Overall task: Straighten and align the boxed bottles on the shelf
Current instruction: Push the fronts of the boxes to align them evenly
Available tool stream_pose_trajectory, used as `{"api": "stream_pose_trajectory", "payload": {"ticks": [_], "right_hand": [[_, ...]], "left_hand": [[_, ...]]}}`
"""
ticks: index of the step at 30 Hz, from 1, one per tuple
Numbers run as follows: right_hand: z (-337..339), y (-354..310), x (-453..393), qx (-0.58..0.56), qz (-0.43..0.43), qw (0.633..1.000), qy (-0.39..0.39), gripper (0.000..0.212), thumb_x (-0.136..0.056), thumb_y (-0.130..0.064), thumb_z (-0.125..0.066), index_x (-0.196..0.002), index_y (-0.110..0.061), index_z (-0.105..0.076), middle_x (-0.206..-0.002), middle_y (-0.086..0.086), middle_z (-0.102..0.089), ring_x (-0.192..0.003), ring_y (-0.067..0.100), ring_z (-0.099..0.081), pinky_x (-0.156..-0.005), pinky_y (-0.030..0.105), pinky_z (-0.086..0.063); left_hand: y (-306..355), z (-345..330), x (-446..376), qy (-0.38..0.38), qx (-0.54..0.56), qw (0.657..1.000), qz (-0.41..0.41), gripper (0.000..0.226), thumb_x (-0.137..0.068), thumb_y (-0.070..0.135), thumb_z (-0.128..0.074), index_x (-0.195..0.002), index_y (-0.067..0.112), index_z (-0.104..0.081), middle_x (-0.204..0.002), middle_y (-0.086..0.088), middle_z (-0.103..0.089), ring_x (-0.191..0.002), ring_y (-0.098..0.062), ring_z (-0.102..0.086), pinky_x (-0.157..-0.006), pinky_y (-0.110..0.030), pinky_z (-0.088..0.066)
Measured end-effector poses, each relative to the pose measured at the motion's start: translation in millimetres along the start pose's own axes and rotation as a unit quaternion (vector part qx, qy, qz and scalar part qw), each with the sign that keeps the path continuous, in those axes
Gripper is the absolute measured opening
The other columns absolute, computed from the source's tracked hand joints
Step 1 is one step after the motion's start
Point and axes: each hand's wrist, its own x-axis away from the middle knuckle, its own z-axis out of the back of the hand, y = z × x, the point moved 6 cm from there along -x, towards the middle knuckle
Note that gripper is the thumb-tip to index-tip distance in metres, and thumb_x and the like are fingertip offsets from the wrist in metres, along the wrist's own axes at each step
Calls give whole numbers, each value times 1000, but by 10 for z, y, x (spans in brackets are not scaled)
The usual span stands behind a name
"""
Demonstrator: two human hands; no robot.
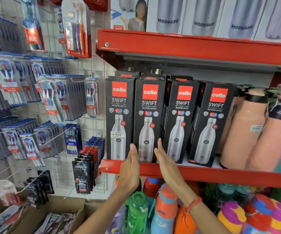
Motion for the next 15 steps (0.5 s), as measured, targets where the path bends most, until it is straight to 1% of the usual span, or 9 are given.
{"api": "stream_pose_trajectory", "payload": {"ticks": [3, 6, 8, 9, 10, 11, 12, 13, 15], "right_hand": [[22, -24, 46, -2, 4, 1000, -3, 50, -93, -57, -34, -140, -58, -18, -112, -54, -25, -120, -13, -28, -98, 19, -21], [34, -54, 85, 1, 14, 1000, -12, 49, -95, -52, -34, -141, -56, -20, -125, -46, -25, -121, -12, -28, -100, 19, -21], [90, -38, 98, -8, 14, 1000, 1, 47, -96, -47, -36, -142, -50, -28, -137, -31, -33, -128, -5, -35, -106, 23, -27], [158, -23, 106, -19, 16, 999, 31, 44, -97, -42, -37, -141, -43, -37, -138, -21, -44, -128, 2, -44, -108, 28, -32], [264, -12, 120, -23, 23, 996, 83, 41, -98, -38, -39, -138, -36, -46, -130, -12, -58, -121, 9, -54, -105, 31, -39], [396, -8, 144, -18, 34, 989, 144, 38, -98, -34, -40, -132, -30, -55, -115, -10, -67, -111, 12, -60, -98, 30, -44], [534, -3, 175, -6, 44, 978, 203, 35, -98, -31, -42, -128, -25, -59, -107, -11, -68, -106, 13, -62, -91, 27, -44], [654, 11, 191, 7, 49, 968, 244, 34, -98, -29, -43, -126, -21, -60, -110, -9, -68, -108, 14, -61, -89, 25, -42], [809, 93, 147, 26, 37, 965, 259, 37, -98, -26, -42, -131, -15, -54, -131, 2, -59, -121, 18, -53, -96, 26, -37]], "left_hand": [[23, 78, 9, -11, 12, 1000, 14, 116, -62, 94, -3, -149, 21, -26, -156, -4, -31, -145, -17, -27, -122, -43, -16], [46, 130, 17, -13, 31, 999, 23, 122, -56, 97, -5, -149, 21, -28, -155, -5, -35, -144, -19, -30, -121, -45, -19], [98, 169, 26, 21, -1, 1000, -10, 110, -64, 93, -6, -141, 24, -43, -142, -2, -53, -135, -22, -44, -114, -42, -31], [157, 187, 43, 52, -16, 997, -48, 96, -70, 89, -7, -128, 28, -53, -125, 2, -65, -124, -22, -55, -103, -38, -41], [237, 202, 69, 87, -26, 992, -85, 78, -77, 83, -9, -110, 32, -57, -106, 7, -69, -109, -19, -63, -90, -33, -47], [313, 183, 86, 107, -27, 987, -114, 66, -83, 77, -13, -100, 32, -57, -94, 10, -69, -98, -15, -66, -83, -30, -49], [372, 112, 84, 100, -20, 986, -131, 61, -87, 71, -16, -98, 29, -59, -92, 9, -69, -94, -12, -66, -82, -31, -50], [408, -10, 61, 66, -11, 989, -132, 59, -89, 67, -20, -101, 27, -62, -97, 9, -71, -96, -11, -66, -86, -32, -51], [422, -359, 6, -47, -11, 994, -94, 57, -91, 64, -22, -114, 29, -61, -113, 12, -67, -110, -13, -62, -99, -25, -44]]}}
